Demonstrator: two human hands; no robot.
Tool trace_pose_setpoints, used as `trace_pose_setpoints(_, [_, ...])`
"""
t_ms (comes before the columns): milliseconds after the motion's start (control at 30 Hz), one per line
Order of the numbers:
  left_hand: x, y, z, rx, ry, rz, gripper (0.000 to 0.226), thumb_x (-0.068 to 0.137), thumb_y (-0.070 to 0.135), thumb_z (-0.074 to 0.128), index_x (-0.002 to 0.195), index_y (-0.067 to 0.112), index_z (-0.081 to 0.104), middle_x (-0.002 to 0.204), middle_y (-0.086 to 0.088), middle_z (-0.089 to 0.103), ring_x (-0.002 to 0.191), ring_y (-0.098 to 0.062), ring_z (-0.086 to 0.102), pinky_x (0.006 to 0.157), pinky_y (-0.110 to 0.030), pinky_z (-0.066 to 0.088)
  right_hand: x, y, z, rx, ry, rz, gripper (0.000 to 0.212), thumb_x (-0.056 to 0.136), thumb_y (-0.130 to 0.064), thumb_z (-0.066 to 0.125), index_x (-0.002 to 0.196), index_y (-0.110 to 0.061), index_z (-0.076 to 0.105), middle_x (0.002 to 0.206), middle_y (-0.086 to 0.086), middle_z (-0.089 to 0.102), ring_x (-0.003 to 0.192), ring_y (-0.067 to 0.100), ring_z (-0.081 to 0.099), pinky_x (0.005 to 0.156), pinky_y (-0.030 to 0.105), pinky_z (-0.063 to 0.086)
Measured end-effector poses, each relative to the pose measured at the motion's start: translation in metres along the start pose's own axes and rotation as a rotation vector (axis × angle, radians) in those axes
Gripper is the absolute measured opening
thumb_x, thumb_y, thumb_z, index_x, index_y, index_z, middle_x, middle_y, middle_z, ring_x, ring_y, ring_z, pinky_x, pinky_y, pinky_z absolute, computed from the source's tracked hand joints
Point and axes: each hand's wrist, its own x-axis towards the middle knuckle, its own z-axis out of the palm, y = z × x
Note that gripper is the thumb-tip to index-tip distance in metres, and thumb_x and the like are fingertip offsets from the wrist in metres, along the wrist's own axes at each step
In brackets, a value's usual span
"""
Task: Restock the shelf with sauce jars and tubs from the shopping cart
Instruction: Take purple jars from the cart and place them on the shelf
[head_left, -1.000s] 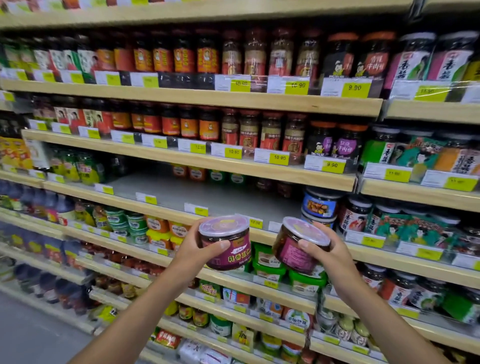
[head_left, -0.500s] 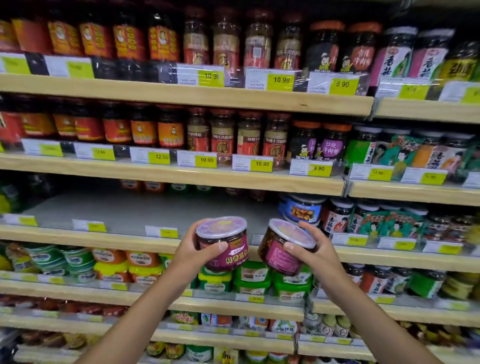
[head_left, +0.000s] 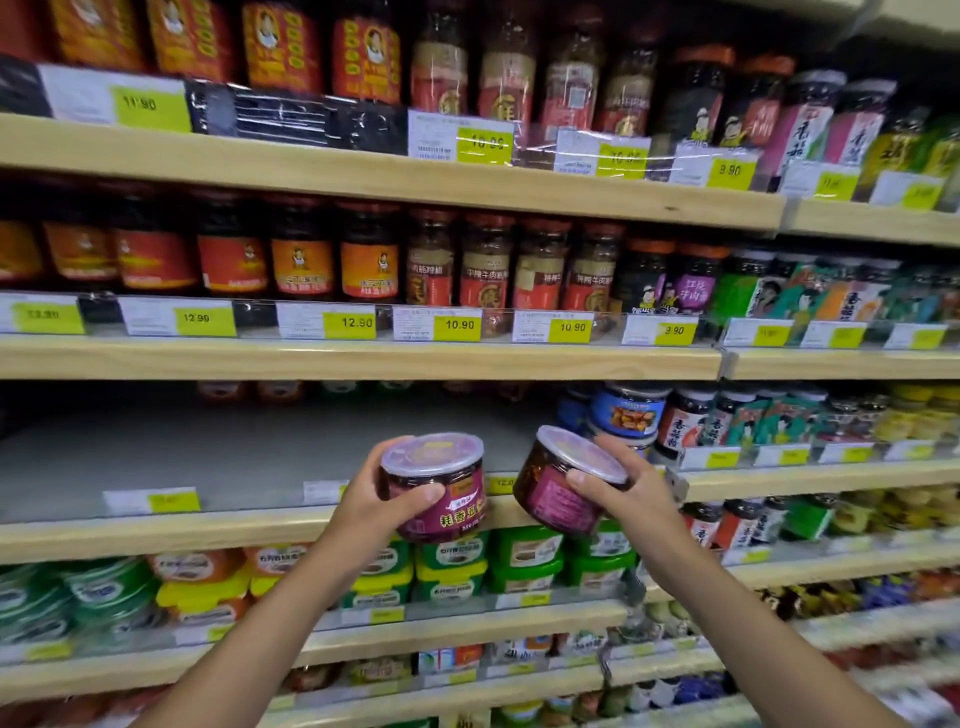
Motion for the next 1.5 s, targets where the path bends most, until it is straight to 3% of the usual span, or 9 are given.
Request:
trace_pose_setpoints(233, [0.006, 0.001, -0.019, -0.029, -0.045, -0.001, 0.102, 0.035, 0.059, 0.095, 0.127, 0.035, 0.057, 0.120, 0.003, 0.069, 0.106, -0.019, 0.070, 0.078, -0.033, 0.060, 0.008, -0.014, 0.025, -0.040, 0.050, -0.058, 0.091, 0.061, -0.043, 0.085, 0.142, -0.018, 0.051, 0.131, -0.007, 0.057, 0.114, 0.008, 0.059, 0.089, 0.029, 0.055])
trace_pose_setpoints(400, [0.007, -0.002, -0.034, -0.014, -0.048, 0.014, 0.095, 0.041, 0.053, 0.092, 0.127, 0.035, 0.056, 0.123, 0.003, 0.068, 0.105, -0.016, 0.070, 0.078, -0.031, 0.059, 0.035, -0.021, 0.043, -0.204, 0.088, -0.109, 0.066, 0.078, -0.035, 0.083, 0.134, -0.019, 0.052, 0.112, -0.020, 0.054, 0.099, 0.000, 0.055, 0.091, 0.034, 0.050])
trace_pose_setpoints(567, [0.012, -0.003, -0.046, -0.007, -0.030, 0.022, 0.087, 0.048, 0.049, 0.088, 0.128, 0.036, 0.056, 0.123, 0.003, 0.068, 0.105, -0.013, 0.070, 0.079, -0.030, 0.059, 0.070, -0.019, 0.055, -0.365, 0.133, -0.111, 0.068, 0.070, -0.045, 0.088, 0.126, -0.018, 0.059, 0.115, -0.006, 0.064, 0.111, 0.017, 0.060, 0.097, 0.041, 0.051])
trace_pose_setpoints(733, [0.019, -0.005, -0.050, -0.004, -0.018, 0.013, 0.086, 0.048, 0.049, 0.088, 0.127, 0.037, 0.056, 0.122, 0.004, 0.069, 0.108, -0.016, 0.069, 0.080, -0.031, 0.059, 0.097, -0.008, 0.065, -0.575, 0.129, -0.119, 0.068, 0.067, -0.049, 0.089, 0.123, -0.019, 0.065, 0.121, 0.002, 0.070, 0.115, 0.022, 0.063, 0.088, 0.027, 0.046])
trace_pose_setpoints(867, [0.023, -0.007, -0.049, 0.004, -0.013, 0.012, 0.088, 0.048, 0.049, 0.088, 0.129, 0.036, 0.056, 0.122, 0.005, 0.069, 0.106, -0.014, 0.070, 0.077, -0.028, 0.059, 0.111, 0.013, 0.067, -0.713, 0.145, -0.072, 0.083, 0.050, -0.070, 0.082, 0.116, -0.023, 0.064, 0.112, 0.003, 0.067, 0.117, 0.025, 0.059, 0.094, 0.033, 0.050])
trace_pose_setpoints(1033, [0.025, -0.010, -0.044, 0.008, -0.011, 0.014, 0.085, 0.048, 0.047, 0.087, 0.127, 0.036, 0.057, 0.119, 0.007, 0.070, 0.102, -0.009, 0.071, 0.075, -0.026, 0.058, 0.110, 0.032, 0.063, -0.807, 0.128, -0.015, 0.075, 0.066, -0.055, 0.085, 0.124, -0.018, 0.055, 0.120, 0.013, 0.054, 0.117, 0.031, 0.055, 0.097, 0.034, 0.045])
trace_pose_setpoints(1167, [0.025, -0.009, -0.040, 0.011, -0.007, 0.022, 0.081, 0.051, 0.045, 0.089, 0.125, 0.036, 0.056, 0.117, 0.009, 0.069, 0.101, -0.008, 0.070, 0.073, -0.024, 0.058, 0.105, 0.034, 0.060, -0.987, 0.118, -0.244, 0.057, 0.072, -0.047, 0.080, 0.120, -0.018, 0.068, 0.120, 0.014, 0.056, 0.115, 0.037, 0.052, 0.099, 0.041, 0.048])
trace_pose_setpoints(1267, [0.025, -0.009, -0.035, 0.013, -0.001, 0.030, 0.077, 0.062, 0.031, 0.094, 0.128, 0.034, 0.054, 0.118, 0.009, 0.067, 0.104, -0.011, 0.068, 0.071, -0.021, 0.058, 0.097, 0.035, 0.058, -1.102, 0.069, -0.391, 0.045, 0.078, -0.040, 0.071, 0.121, -0.027, 0.070, 0.121, 0.007, 0.062, 0.110, 0.036, 0.056, 0.090, 0.046, 0.053])
trace_pose_setpoints(1500, [0.027, -0.012, -0.026, -0.013, 0.007, 0.048, 0.076, 0.056, 0.041, 0.087, 0.125, 0.035, 0.055, 0.117, 0.009, 0.068, 0.098, -0.006, 0.071, 0.072, -0.020, 0.058, 0.105, 0.032, 0.054, -1.026, 0.009, -0.433, 0.046, 0.082, -0.018, 0.074, 0.127, -0.022, 0.069, 0.130, 0.008, 0.064, 0.118, 0.031, 0.059, 0.095, 0.034, 0.047])
